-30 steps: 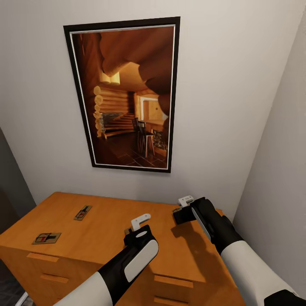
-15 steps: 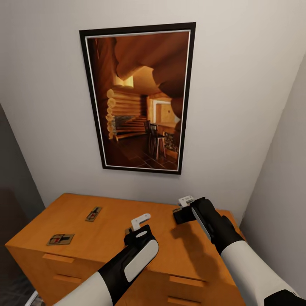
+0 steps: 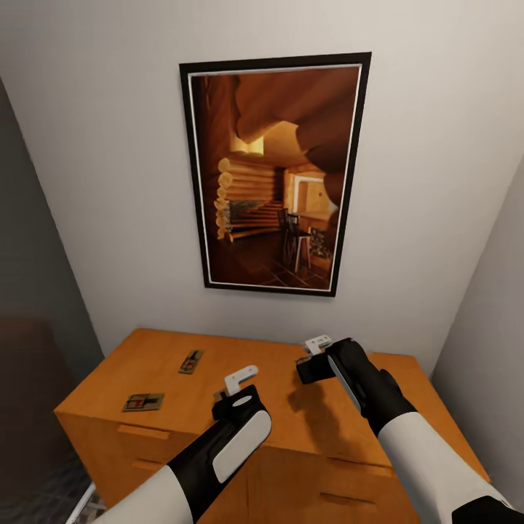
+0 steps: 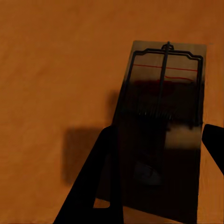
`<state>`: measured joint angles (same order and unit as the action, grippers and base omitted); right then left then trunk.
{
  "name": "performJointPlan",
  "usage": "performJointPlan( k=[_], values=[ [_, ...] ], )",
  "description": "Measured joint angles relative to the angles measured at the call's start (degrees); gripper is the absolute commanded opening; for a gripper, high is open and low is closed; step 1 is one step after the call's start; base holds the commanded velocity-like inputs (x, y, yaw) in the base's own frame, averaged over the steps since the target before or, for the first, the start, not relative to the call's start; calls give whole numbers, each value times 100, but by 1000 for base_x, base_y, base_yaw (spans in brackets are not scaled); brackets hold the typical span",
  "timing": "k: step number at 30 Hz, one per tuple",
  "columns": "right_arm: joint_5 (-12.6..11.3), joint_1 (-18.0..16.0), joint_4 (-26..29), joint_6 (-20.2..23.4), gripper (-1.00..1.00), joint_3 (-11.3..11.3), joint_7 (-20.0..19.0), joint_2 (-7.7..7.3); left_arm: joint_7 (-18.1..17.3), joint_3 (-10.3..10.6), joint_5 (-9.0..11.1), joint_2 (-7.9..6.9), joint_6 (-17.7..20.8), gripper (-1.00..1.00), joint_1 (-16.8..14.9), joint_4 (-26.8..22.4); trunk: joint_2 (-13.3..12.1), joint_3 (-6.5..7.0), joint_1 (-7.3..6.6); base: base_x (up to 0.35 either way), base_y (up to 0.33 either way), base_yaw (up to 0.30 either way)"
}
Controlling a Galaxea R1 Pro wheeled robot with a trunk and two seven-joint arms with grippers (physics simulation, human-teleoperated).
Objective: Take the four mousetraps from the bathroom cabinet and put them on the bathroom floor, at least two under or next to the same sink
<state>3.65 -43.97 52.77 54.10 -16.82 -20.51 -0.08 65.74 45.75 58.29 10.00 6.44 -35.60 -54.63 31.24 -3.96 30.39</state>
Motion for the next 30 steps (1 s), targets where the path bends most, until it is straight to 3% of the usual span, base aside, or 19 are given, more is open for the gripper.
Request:
performJointPlan(
  k=[21,30],
  values=[
    [-14,-4,-3,4,-100,-1,-1,1,1,-6,0,0,-1,-100,-3,-4,-832,368,-464,-195,233,0],
    [-6,-4,-7,3,-100,-1,0,0,0,-3,0,0,1,-100,-1,-3,-837,368,-464,-5,7,0]
  ],
)
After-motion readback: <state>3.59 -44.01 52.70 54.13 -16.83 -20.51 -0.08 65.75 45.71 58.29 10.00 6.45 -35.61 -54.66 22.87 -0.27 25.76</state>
